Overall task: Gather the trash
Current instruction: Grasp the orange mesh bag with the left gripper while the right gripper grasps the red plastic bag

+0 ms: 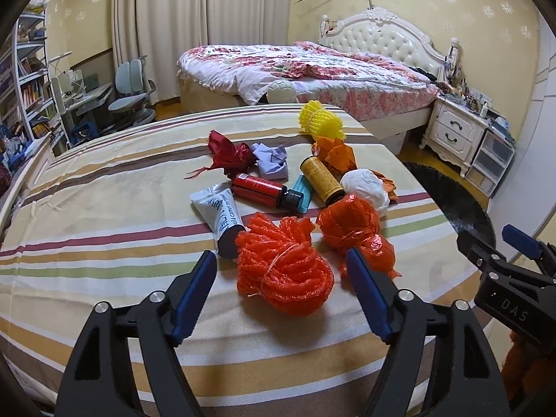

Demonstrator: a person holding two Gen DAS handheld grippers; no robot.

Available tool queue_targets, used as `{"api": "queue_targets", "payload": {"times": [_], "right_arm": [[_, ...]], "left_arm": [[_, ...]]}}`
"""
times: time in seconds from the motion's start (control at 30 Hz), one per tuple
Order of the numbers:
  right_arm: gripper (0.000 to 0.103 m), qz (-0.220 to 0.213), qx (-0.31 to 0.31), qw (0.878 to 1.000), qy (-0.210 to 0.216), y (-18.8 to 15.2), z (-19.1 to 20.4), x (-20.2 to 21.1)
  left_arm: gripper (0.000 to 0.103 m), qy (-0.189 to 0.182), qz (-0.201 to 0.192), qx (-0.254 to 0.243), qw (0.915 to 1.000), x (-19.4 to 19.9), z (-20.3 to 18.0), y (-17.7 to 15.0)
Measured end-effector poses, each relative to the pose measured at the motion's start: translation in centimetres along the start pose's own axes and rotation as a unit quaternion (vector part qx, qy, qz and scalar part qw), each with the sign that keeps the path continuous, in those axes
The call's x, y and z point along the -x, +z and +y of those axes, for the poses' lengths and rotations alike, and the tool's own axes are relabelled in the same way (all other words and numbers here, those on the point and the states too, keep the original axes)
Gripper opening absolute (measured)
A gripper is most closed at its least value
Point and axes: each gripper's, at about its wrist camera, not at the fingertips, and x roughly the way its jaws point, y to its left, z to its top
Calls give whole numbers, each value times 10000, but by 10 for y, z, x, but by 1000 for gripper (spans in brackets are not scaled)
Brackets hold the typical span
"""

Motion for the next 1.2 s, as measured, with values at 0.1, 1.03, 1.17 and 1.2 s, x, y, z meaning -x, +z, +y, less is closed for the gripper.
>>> {"api": "queue_targets", "payload": {"times": [0.1,1.03,1.17,1.2], "right_arm": [[85,-2,-12,10000,2,0,-1,0],[85,17,574,9970,515,2,56,2],[75,82,815,9942,696,4,79,-2],[75,106,852,9936,734,4,83,-3]], "left_arm": [[78,114,58,-43,9999,-4,-1,-2],[53,33,-50,-1,10000,15,35,-9],[53,174,-117,66,9998,18,48,-11],[53,201,-126,85,9997,18,51,-11]]}}
